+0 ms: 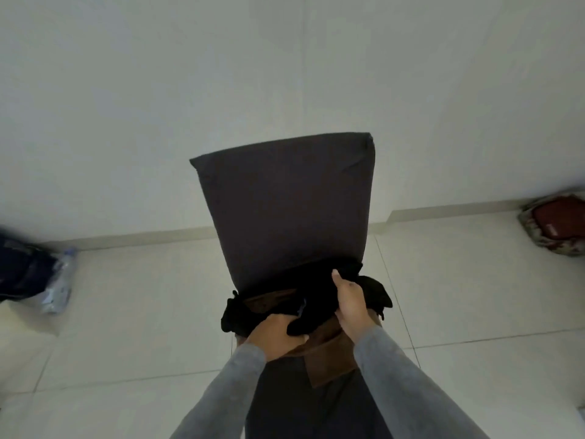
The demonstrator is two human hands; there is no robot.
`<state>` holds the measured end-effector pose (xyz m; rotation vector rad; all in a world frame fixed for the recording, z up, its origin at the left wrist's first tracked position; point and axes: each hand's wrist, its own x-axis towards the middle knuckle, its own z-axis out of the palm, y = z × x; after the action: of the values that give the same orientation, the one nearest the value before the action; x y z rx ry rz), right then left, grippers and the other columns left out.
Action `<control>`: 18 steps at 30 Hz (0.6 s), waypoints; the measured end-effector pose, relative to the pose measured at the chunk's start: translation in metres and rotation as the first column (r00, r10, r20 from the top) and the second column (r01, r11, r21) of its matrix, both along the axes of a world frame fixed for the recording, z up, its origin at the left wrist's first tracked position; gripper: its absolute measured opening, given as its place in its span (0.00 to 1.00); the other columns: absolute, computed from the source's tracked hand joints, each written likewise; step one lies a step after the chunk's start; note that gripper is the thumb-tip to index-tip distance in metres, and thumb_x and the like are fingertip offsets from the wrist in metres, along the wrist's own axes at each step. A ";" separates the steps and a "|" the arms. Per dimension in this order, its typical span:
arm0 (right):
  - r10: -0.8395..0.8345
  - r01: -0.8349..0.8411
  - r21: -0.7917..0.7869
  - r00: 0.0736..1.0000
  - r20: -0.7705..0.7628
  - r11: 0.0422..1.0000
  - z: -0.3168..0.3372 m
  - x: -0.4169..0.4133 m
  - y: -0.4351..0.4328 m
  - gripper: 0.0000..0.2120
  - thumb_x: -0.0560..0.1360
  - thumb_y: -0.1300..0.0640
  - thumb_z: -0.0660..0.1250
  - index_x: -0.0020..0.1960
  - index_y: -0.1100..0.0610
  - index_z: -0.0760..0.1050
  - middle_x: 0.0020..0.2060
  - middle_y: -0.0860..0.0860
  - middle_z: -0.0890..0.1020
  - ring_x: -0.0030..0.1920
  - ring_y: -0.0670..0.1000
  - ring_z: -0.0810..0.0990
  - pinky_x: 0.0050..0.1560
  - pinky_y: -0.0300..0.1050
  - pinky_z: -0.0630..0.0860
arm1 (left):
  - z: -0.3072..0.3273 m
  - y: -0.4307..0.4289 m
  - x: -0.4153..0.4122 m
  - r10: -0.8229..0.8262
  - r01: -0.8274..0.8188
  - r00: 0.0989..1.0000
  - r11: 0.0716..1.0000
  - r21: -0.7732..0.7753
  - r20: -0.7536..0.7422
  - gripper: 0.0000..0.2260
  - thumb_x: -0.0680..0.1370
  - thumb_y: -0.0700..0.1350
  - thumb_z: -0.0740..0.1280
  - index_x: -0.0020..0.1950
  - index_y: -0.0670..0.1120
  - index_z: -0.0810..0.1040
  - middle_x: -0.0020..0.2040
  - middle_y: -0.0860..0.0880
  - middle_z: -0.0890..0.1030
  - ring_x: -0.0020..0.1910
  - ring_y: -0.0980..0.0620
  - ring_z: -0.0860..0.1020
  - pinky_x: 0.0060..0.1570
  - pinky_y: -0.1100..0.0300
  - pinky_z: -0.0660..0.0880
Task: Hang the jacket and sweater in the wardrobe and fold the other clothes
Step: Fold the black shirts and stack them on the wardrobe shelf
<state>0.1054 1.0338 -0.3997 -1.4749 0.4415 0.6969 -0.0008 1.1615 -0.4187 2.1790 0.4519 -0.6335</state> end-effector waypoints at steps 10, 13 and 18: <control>0.225 -0.286 0.159 0.920 0.320 0.945 0.181 -0.080 0.027 0.09 0.77 0.56 0.65 0.43 0.55 0.82 0.43 0.53 0.85 0.47 0.52 0.83 0.47 0.44 0.76 | 0.126 0.036 -0.073 0.644 -0.510 0.765 0.602 -0.615 -0.003 0.11 0.78 0.39 0.62 0.59 0.37 0.75 0.47 0.42 0.81 0.44 0.50 0.80 0.40 0.65 0.77; 0.234 -0.338 0.233 0.894 0.382 0.912 0.220 -0.100 0.027 0.08 0.76 0.56 0.65 0.42 0.55 0.82 0.42 0.53 0.84 0.46 0.53 0.82 0.49 0.46 0.75 | 0.149 0.051 -0.084 0.838 -0.580 0.538 0.446 -0.682 0.091 0.17 0.72 0.42 0.69 0.59 0.38 0.73 0.51 0.41 0.80 0.44 0.50 0.80 0.40 0.62 0.79; 0.221 -0.398 0.368 0.872 0.437 0.841 0.278 -0.129 0.017 0.05 0.74 0.55 0.66 0.45 0.56 0.78 0.39 0.53 0.81 0.42 0.52 0.81 0.44 0.45 0.77 | 0.190 0.067 -0.105 0.796 -0.612 0.487 0.605 -0.509 0.360 0.37 0.61 0.54 0.72 0.69 0.50 0.67 0.64 0.50 0.67 0.64 0.46 0.70 0.65 0.47 0.68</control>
<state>-0.0239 1.0509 -0.1213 -1.2031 -0.2662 0.6931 -0.1061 1.2289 -0.2288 1.5223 0.8083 0.4028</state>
